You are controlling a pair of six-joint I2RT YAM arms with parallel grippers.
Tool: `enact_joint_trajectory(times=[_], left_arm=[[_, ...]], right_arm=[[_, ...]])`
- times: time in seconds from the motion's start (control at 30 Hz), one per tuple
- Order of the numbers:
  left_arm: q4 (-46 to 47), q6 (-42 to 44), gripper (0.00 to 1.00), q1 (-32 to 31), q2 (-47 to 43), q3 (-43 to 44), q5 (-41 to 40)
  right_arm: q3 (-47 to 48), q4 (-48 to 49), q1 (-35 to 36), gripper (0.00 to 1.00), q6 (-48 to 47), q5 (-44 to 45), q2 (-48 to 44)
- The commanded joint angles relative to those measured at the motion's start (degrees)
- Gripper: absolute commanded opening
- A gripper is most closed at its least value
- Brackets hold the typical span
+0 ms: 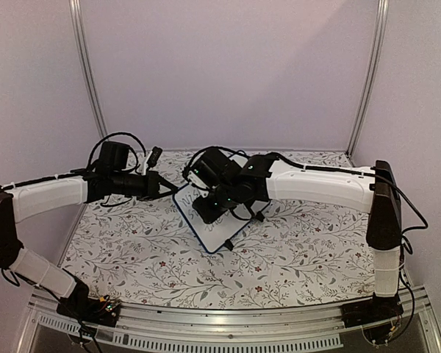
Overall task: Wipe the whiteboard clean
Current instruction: Hold the whiteboard at the center of the board.
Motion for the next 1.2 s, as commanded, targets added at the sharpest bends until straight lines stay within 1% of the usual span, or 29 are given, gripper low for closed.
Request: enact_joint_trajectory(times=[0.0,0.17,0.47,0.6,0.7,0.8,1.0,1.17], left_arm=[[1.33,-0.68,0.0,-0.75,0.67,-1.03,1.22],[1.38,-0.75,0.0,-2.1,0.52,-1.32,1.07],[1.16,-1.12,0.11,-2.15,0.14,-1.53,0.3],[1.13,-1.15,0.14,-2.15,0.23,-1.48,0.66],[1.31,-1.23,0.17,-2.19,0.3,-1.43,0.98],[1.4,-1.21,0.17,-2.12,0.4,-1.43,0.97],[1.47,-1.3,0.13,-2.2,1.11,-1.36,1.44],[1.71,-1.41,0.15,-2.18,1.75,-1.26,1.9]], right_arm=[[1.13,1.55,0.68,0.18,0.14,0.03,-3.63],[1.27,3.19,0.85,0.18,-1.93,0.19,-3.44],[2.41,4.18,0.84,0.17,-5.84,-1.02,-1.95],[3.96,3.67,0.98,0.17,-8.64,-1.51,-0.68],[5.23,3.61,0.86,0.17,-8.99,-2.12,0.66],[5.73,3.81,0.92,0.17,-9.96,-2.65,1.65],[5.84,3.74,0.93,0.17,-10.82,-2.57,2.53],[5.58,3.74,0.94,0.17,-10.87,-2.33,3.09]])
